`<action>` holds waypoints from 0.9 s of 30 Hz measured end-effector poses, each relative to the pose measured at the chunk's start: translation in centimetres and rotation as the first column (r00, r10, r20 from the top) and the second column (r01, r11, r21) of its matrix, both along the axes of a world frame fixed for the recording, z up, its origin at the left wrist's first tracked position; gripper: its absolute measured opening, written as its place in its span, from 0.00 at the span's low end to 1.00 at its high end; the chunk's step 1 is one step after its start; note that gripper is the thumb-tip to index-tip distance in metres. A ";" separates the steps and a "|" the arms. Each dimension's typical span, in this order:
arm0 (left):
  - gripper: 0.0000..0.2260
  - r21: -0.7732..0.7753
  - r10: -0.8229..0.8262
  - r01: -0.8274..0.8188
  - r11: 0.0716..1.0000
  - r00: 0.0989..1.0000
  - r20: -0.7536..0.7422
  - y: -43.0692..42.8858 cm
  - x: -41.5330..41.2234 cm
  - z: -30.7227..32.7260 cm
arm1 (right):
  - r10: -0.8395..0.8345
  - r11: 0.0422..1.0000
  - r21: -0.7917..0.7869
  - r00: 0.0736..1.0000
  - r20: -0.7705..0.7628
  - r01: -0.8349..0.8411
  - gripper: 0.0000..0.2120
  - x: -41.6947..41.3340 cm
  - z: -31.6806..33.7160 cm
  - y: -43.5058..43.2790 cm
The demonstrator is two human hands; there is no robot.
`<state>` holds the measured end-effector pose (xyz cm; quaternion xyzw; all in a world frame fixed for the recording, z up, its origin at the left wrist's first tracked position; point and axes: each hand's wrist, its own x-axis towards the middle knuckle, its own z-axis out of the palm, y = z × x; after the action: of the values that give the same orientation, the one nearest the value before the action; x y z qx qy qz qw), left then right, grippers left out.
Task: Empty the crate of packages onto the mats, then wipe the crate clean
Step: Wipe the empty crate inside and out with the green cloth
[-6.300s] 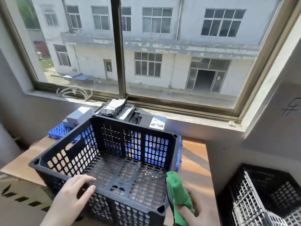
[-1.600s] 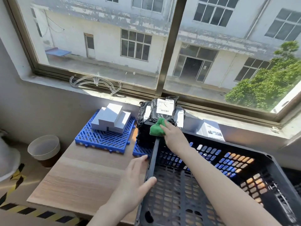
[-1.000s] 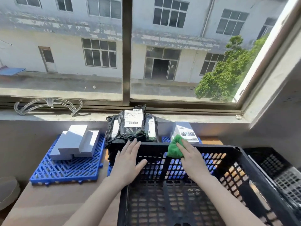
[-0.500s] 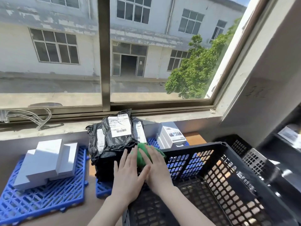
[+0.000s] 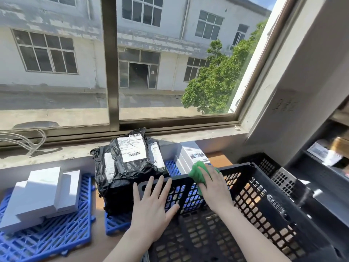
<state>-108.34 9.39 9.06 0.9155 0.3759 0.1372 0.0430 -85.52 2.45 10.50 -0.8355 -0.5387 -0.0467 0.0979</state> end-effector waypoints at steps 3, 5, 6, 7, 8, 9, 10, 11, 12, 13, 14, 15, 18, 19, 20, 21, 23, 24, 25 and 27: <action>0.32 -0.037 0.038 -0.038 0.999 0.999 0.011 -0.1 -0.1 0.1 | -0.009 0.999 0.051 0.998 0.067 0.006 0.25 -1.0 -0.4 0.7; 0.32 -0.031 0.051 -0.050 0.998 0.998 0.036 -0.1 -0.2 0.3 | 0.082 0.993 0.074 0.995 0.059 -0.087 0.26 -3.0 -0.6 1.6; 0.32 -0.022 0.055 -0.054 0.998 0.998 0.043 -0.1 -0.2 0.5 | 0.147 0.985 0.078 0.987 0.063 -0.152 0.27 -4.0 -0.9 2.2; 0.32 -0.002 0.058 -0.058 0.998 0.997 0.053 -0.1 -0.1 0.6 | 0.197 0.977 0.072 0.978 0.069 -0.202 0.27 -4.9 -1.2 2.7; 0.32 0.021 0.063 -0.064 0.998 0.996 0.064 0.0 0.1 0.7 | 0.224 0.971 0.064 0.972 0.069 -0.228 0.27 -5.5 -1.4 3.0; 0.32 0.038 0.070 -0.073 0.997 0.994 0.080 0.1 0.4 0.9 | 0.233 0.970 0.063 0.970 0.069 -0.237 0.26 -5.9 -1.6 3.2; 0.32 0.051 0.079 -0.084 0.995 0.992 0.102 0.3 0.8 1.0 | 0.237 0.968 0.065 0.968 0.078 -0.242 0.27 -5.8 -1.8 3.3; 0.32 0.062 0.087 -0.095 0.994 0.989 0.124 0.6 1.3 1.1 | 0.246 0.966 0.062 0.964 0.098 -0.252 0.27 -5.5 -1.8 3.4; 0.32 0.071 0.093 -0.103 0.992 0.986 0.140 0.8 1.8 1.2 | 0.262 0.961 0.055 0.957 0.122 -0.270 0.28 -5.0 -1.8 3.4; 0.31 0.074 0.094 -0.105 0.992 0.985 0.147 1.0 2.4 1.3 | 0.281 0.955 0.053 0.948 0.147 -0.291 0.27 -4.4 -1.8 3.3; 0.31 0.073 0.089 -0.100 0.992 0.985 0.145 1.2 3.1 1.5 | 0.296 0.949 0.057 0.941 0.166 -0.309 0.26 -3.7 -1.8 3.3; 0.30 0.069 0.081 -0.091 0.993 0.987 0.142 1.3 3.8 1.6 | 0.305 0.945 0.063 0.936 0.177 -0.320 0.26 -2.9 -1.8 3.3; 0.28 0.094 0.034 -0.048 0.994 0.990 0.137 2.0 5.8 1.6 | 0.299 0.938 0.116 0.932 0.207 -0.327 0.24 -0.4 -2.1 2.9; 0.27 0.111 0.019 -0.034 0.993 0.991 0.136 2.3 6.5 1.5 | 0.294 0.938 0.125 0.932 0.212 -0.324 0.24 0.5 -2.2 2.7; 0.26 0.126 0.005 -0.022 0.992 0.991 0.132 2.6 7.2 1.4 | 0.290 0.938 0.126 0.931 0.220 -0.322 0.24 1.6 -2.3 2.4; 0.26 0.129 -0.003 -0.013 0.992 0.992 0.124 3.0 7.8 1.2 | 0.287 0.941 0.115 0.931 0.225 -0.318 0.25 2.7 -2.4 2.1; 0.25 0.129 -0.011 -0.002 0.992 0.995 0.094 3.7 9.1 0.9 | 0.275 0.948 0.096 0.931 0.239 -0.305 0.25 5.0 -2.4 1.6; 0.26 0.133 -0.011 0.000 0.991 0.997 0.077 4.1 9.7 0.8 | 0.267 0.950 0.095 0.932 0.245 -0.297 0.24 6.1 -2.4 1.3; 0.27 0.138 -0.012 0.004 0.990 0.998 0.059 4.6 10.2 0.6 | 0.258 0.951 0.106 0.934 0.246 -0.290 0.24 7.2 -2.3 1.0; 0.27 0.171 -0.019 0.017 0.985 1.000 0.011 5.2 10.9 0.3 | 0.233 0.958 0.111 0.942 0.241 -0.265 0.24 9.5 -2.2 0.4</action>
<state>-97.48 14.63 9.40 0.9182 0.3543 0.1744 -0.0320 -75.99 2.81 8.28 -0.7406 -0.6432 -0.1667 0.1002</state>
